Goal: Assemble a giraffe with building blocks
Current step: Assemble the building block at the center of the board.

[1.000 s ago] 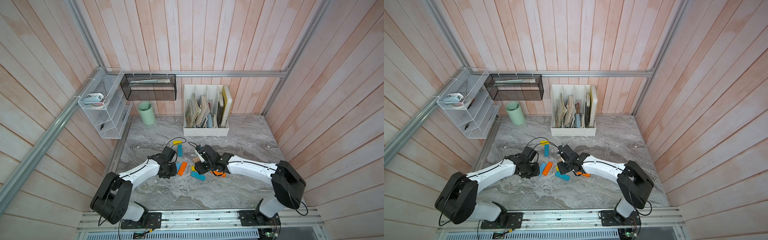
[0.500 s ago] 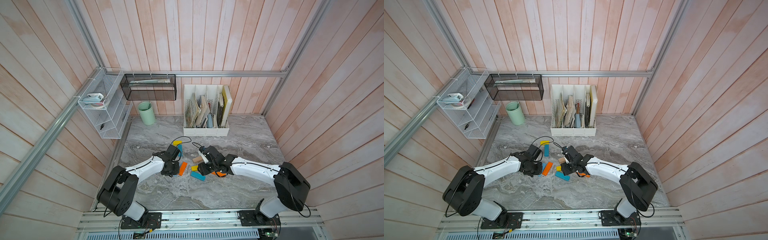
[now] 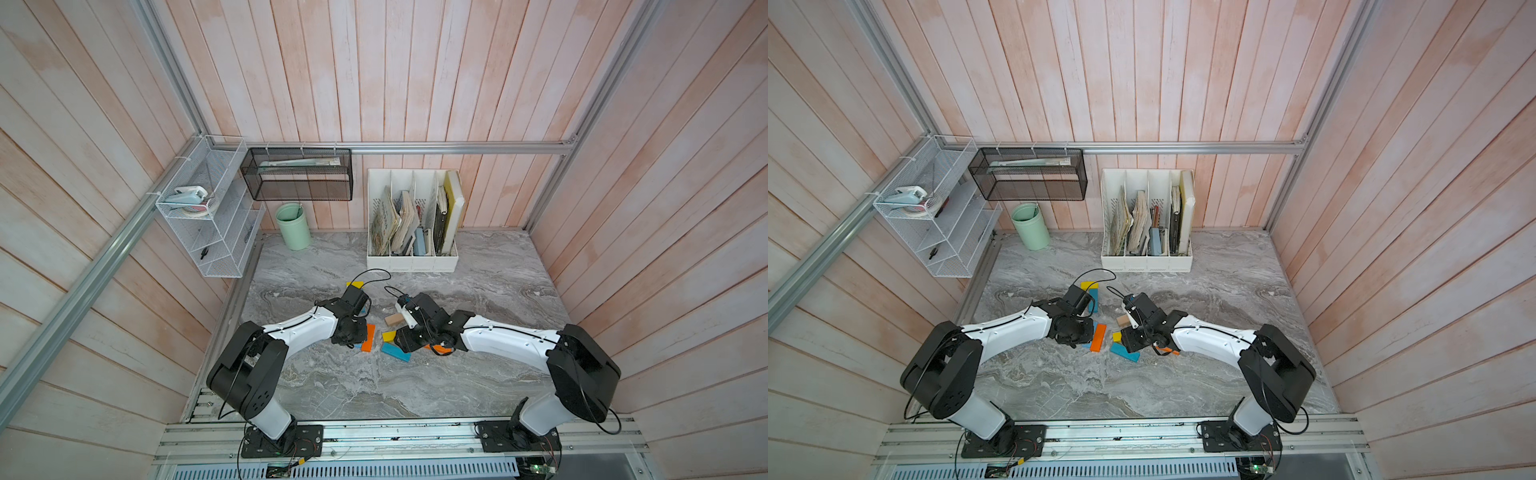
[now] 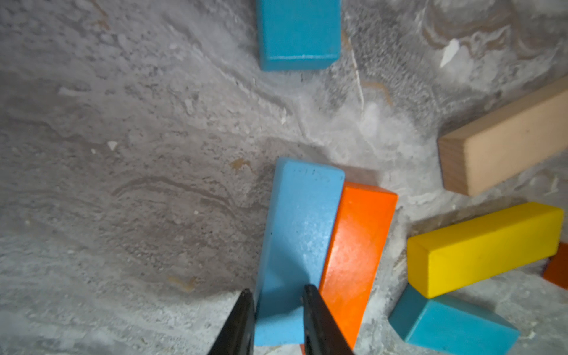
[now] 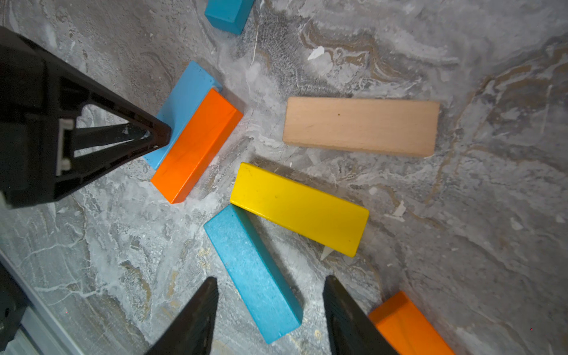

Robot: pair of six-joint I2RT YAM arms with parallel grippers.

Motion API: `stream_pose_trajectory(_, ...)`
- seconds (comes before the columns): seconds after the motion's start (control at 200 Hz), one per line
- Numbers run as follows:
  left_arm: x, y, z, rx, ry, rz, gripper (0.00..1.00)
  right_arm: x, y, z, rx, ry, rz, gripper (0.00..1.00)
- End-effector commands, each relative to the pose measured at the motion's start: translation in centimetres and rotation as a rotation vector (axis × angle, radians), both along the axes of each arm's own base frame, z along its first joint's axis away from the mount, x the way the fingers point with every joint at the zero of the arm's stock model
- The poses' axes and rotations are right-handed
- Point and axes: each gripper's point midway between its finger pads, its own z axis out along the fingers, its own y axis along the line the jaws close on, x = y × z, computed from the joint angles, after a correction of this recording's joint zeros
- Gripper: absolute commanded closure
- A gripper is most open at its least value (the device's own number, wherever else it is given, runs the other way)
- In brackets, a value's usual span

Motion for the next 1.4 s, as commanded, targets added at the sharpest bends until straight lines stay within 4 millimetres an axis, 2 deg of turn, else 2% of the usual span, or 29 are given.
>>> stream_pose_trajectory(0.0, 0.4, 0.5, -1.3, 0.042, 0.004, 0.048, 0.69, -0.2, -0.2, -0.2, 0.013, 0.014, -0.009, 0.43)
stream_pose_trajectory(0.205, 0.8, 1.2, -2.2, 0.075, 0.001, 0.121, 0.71, -0.3, -0.3, -0.3, 0.009, 0.015, -0.008, 0.43)
stream_pose_trajectory(0.38, 0.9, 1.0, -3.2, 0.079, 0.025, 0.146, 0.72, -0.3, -0.5, -0.3, 0.009, 0.013, -0.012, 0.43)
stream_pose_trajectory(0.465, 1.1, 1.0, -3.0, 0.074, 0.017, 0.158, 0.75, -0.4, -0.6, -0.5, 0.007, 0.015, -0.012, 0.43)
stream_pose_trajectory(0.525, 1.4, 0.8, -2.1, 0.051, -0.009, 0.163, 0.75, -0.6, -0.6, -0.6, 0.009, 0.019, -0.011, 0.43)
stream_pose_trajectory(0.59, 1.6, 0.6, -0.6, 0.019, -0.05, 0.156, 0.64, -0.7, -0.7, -0.8, 0.01, 0.026, -0.012, 0.43)
stream_pose_trajectory(0.655, 1.6, 0.6, 0.5, 0.012, -0.072, 0.14, 0.38, -0.8, -0.7, -0.9, 0.012, 0.029, -0.011, 0.43)
stream_pose_trajectory(0.695, 1.5, 0.7, 1.0, 0.017, -0.07, 0.127, 0.32, -0.8, -0.7, -0.8, 0.014, 0.028, -0.013, 0.43)
stream_pose_trajectory(0.765, 1.1, 1.1, 1.1, 0.047, -0.053, 0.109, 0.32, -0.8, -0.8, -0.7, 0.016, 0.021, -0.015, 0.43)
stream_pose_trajectory(0.945, -0.1, 3.1, -0.4, 0.156, -0.012, 0.106, 0.37, -0.7, -0.7, -0.5, 0.025, 0.018, -0.018, 0.43)
stream_pose_trajectory(1.1, -0.5, 2.5, -0.8, 0.121, -0.006, 0.09, 0.37, -0.9, -0.8, -0.7, 0.034, 0.021, -0.02, 0.43)
stream_pose_trajectory(1.395, -0.4, -0.1, -0.4, 0.13, -0.014, 0.016, 0.38, -1.1, -1.1, -1.2, 0.028, 0.025, -0.024, 0.43)
